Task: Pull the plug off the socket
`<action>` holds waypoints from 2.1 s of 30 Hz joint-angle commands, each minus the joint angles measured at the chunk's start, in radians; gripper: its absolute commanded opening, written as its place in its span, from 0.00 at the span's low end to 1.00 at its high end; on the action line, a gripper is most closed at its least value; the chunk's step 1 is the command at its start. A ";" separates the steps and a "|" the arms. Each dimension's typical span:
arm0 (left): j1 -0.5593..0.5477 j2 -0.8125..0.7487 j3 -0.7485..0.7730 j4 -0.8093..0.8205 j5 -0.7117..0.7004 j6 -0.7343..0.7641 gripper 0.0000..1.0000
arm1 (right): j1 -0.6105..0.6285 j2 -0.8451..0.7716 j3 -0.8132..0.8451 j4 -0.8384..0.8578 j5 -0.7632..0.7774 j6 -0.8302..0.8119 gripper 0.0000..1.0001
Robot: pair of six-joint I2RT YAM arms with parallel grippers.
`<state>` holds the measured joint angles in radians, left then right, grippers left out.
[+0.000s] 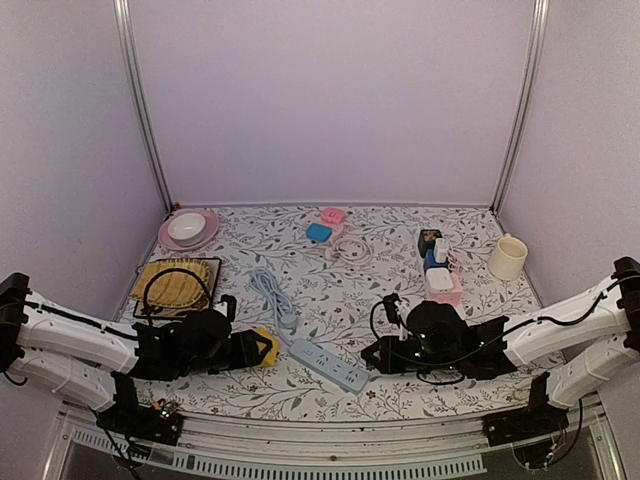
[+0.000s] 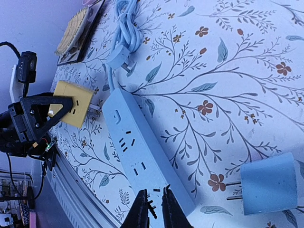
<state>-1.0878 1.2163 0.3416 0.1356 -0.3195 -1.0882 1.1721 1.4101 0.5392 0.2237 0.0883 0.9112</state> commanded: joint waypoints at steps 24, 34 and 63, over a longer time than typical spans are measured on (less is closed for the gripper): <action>0.055 -0.014 0.012 -0.178 -0.069 -0.105 0.66 | 0.001 -0.349 -0.168 -0.099 0.200 0.022 0.87; 0.056 -0.124 0.019 -0.374 -0.193 -0.171 0.80 | 0.001 -0.331 -0.159 -0.116 0.204 0.028 0.98; 0.018 -0.213 0.151 -0.624 -0.360 -0.138 0.91 | -0.034 -0.333 -0.133 -0.186 0.202 0.005 0.99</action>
<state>-1.0523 1.0008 0.4377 -0.4595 -0.6361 -1.2697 1.1671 1.0874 0.3805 0.0830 0.2802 0.9302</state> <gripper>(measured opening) 0.916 0.994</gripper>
